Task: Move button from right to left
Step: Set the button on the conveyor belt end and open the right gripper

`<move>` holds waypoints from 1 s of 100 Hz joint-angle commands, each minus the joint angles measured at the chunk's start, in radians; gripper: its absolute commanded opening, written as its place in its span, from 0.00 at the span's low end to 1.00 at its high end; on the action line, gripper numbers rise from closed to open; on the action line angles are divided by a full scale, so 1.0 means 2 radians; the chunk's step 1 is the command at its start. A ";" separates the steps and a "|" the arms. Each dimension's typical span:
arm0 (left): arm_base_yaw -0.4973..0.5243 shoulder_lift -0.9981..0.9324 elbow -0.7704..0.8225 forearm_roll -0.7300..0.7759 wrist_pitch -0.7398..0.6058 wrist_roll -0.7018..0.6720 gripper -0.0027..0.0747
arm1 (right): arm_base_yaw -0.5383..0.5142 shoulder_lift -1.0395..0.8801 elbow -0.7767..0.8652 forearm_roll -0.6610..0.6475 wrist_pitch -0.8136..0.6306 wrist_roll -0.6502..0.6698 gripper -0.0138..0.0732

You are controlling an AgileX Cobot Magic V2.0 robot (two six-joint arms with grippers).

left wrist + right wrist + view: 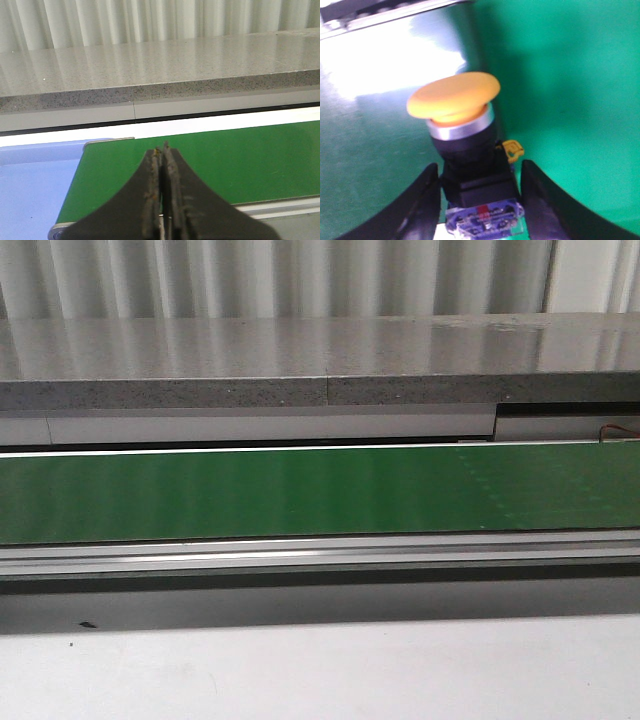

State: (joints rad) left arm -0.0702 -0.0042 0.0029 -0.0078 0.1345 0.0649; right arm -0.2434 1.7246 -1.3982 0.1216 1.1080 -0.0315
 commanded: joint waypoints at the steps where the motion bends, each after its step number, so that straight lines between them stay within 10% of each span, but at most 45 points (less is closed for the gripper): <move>1: -0.003 -0.016 0.020 -0.001 -0.039 -0.004 0.01 | 0.020 -0.025 -0.004 0.005 -0.013 0.016 0.25; 38: -0.003 -0.016 0.020 -0.001 -0.039 -0.004 0.01 | 0.033 0.008 0.003 0.004 -0.023 0.035 0.29; 64: -0.003 -0.016 0.020 -0.001 -0.039 -0.004 0.01 | 0.034 -0.022 0.003 0.024 -0.052 0.011 0.81; 100: -0.003 -0.016 0.020 -0.001 -0.039 -0.004 0.01 | 0.068 -0.144 0.069 0.047 -0.113 -0.042 0.67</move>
State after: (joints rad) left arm -0.0702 -0.0042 0.0029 -0.0078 0.1345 0.0649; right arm -0.1233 1.5376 -1.2910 0.2088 0.9595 -0.0836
